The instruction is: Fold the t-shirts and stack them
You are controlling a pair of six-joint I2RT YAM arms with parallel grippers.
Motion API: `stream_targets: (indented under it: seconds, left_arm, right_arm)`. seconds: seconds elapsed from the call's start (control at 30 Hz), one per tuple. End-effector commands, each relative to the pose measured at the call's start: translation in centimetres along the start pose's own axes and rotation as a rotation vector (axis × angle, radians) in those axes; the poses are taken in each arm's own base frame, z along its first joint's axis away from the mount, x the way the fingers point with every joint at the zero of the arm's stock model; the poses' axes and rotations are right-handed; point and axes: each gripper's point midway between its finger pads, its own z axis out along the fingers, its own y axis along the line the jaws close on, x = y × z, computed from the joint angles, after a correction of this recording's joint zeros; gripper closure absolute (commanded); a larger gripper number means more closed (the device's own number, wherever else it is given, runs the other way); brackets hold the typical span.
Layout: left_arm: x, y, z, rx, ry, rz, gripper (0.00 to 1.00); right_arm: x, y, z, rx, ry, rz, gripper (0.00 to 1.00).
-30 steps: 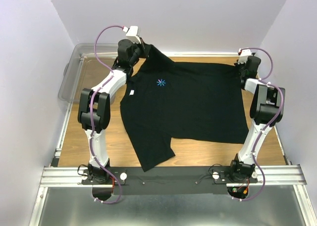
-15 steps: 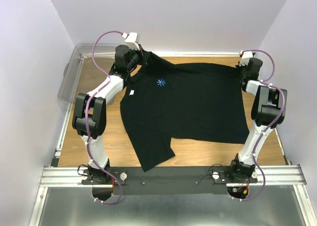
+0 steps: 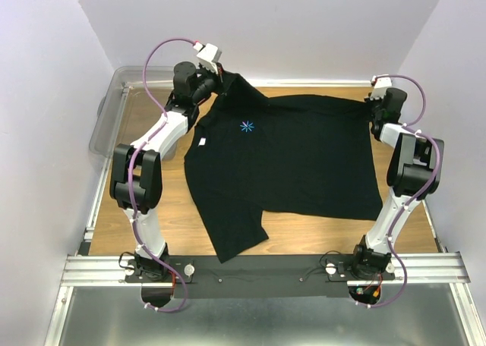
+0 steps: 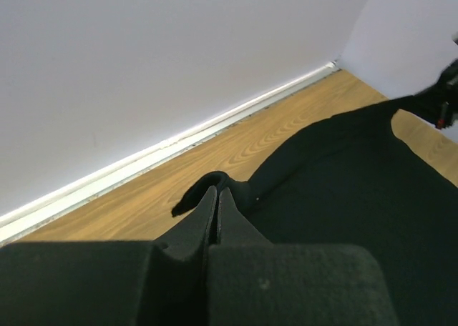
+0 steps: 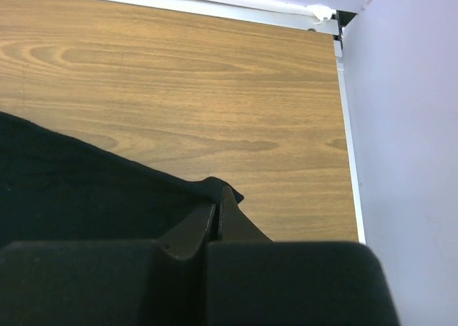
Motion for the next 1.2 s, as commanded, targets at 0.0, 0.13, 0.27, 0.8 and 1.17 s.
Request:
stream_targets:
  seconds: [0.0, 0.13, 0.27, 0.8, 1.17]
  left_arm:
    - [-1.1, -3.0, -0.8, 0.157, 0.004, 0.075, 1.0]
    - [2.2, -5.0, -1.5, 0.223, 0.104, 0.053, 1.0]
    - [6.7, -8.7, -2.4, 0.268, 0.241, 0.055, 1.0]
    - [6.4, -13.6, -6.9, -0.055, 0.318, 0.191, 0.26]
    - [16.7, -7.0, -6.9, -0.196, 0.66, 0.368, 0.32]
  right_arm:
    - [-1.3, -0.7, -1.1, -0.002, -0.041, 0.008, 0.99]
    - [-0.7, -0.5, -1.5, -0.011, -0.031, 0.005, 0.99]
    - [0.2, -0.3, -2.0, -0.024, -0.017, 0.0, 0.99]
    - [2.7, 1.5, -3.4, -0.092, 0.02, -0.014, 0.99]
    - [3.3, 2.4, -3.5, -0.139, 0.034, -0.012, 0.99]
